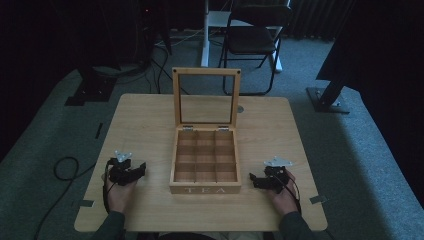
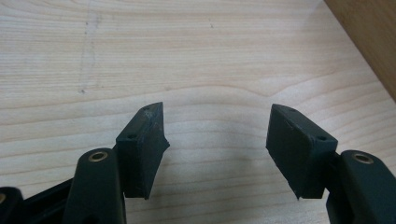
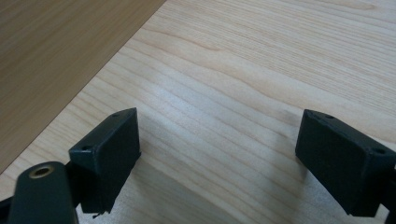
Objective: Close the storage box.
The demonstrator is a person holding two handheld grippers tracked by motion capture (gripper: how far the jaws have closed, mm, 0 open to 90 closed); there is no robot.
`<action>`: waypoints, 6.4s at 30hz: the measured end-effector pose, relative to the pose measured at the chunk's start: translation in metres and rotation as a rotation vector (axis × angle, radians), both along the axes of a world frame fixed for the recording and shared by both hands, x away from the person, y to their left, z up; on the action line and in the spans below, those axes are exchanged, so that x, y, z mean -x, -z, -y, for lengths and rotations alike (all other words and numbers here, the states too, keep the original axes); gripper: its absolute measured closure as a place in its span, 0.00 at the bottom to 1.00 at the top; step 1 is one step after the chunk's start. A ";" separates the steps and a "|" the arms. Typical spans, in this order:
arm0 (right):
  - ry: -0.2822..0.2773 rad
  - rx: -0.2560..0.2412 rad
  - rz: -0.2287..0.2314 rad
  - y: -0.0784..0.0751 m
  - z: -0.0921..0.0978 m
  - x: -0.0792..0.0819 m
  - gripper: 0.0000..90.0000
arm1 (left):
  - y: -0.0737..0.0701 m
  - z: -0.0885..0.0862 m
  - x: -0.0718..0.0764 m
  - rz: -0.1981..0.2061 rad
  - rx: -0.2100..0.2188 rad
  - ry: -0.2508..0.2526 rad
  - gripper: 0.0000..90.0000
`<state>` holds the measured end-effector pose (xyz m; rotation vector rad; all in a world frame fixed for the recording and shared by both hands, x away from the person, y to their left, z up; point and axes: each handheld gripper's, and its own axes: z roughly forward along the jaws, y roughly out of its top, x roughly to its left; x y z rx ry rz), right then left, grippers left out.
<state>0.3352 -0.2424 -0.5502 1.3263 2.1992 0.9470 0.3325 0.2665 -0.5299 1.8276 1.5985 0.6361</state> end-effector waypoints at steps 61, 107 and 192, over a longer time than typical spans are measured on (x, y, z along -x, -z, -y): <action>-0.010 0.001 0.002 0.000 0.000 0.003 0.15 | -0.114 0.034 -0.037 0.209 0.015 0.155 0.40; -0.021 0.000 0.002 0.000 0.000 0.002 0.15 | -0.154 0.082 -0.093 0.289 0.014 0.255 0.40; -0.022 0.000 0.001 0.000 0.000 0.002 0.15 | -0.129 0.113 -0.181 0.232 0.213 0.327 0.43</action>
